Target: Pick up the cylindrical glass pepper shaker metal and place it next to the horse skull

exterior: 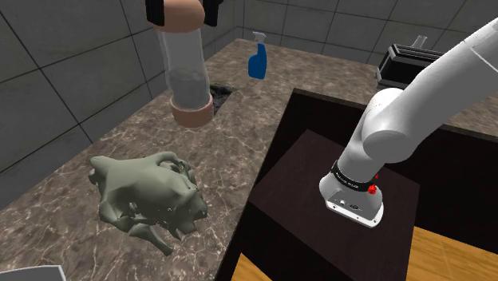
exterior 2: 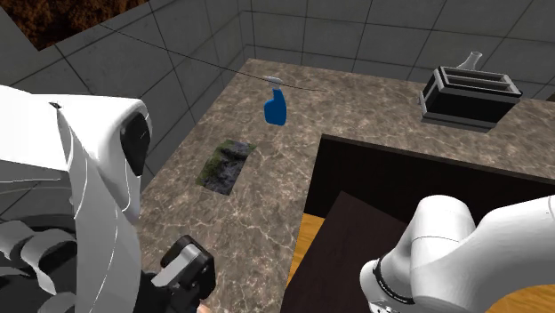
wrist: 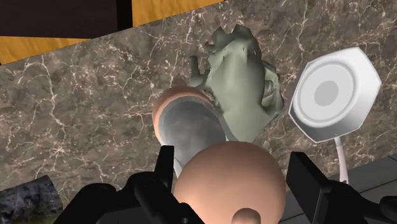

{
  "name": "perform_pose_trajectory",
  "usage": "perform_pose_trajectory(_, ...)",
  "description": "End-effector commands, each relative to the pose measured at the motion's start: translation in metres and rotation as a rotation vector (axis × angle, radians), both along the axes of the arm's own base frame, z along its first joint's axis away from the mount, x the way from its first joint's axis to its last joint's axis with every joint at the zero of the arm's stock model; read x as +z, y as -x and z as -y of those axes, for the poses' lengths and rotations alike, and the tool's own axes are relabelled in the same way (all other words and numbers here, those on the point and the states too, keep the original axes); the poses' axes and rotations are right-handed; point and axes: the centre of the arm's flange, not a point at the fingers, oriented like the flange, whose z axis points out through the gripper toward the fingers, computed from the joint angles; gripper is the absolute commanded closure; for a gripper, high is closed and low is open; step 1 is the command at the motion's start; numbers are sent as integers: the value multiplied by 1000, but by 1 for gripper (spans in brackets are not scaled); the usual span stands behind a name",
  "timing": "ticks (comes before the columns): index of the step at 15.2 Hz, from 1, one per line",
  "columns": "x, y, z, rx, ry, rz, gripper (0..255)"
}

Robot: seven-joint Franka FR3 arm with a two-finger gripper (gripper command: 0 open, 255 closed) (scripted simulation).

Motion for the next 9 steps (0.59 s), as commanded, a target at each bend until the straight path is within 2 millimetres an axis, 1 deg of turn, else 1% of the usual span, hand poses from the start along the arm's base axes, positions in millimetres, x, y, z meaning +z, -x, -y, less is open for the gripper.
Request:
perform_pose_trajectory(1,3,12,-26,-1,-1,0,255)
perform_pose_trajectory(9,3,39,-128,-1,-1,0,255)
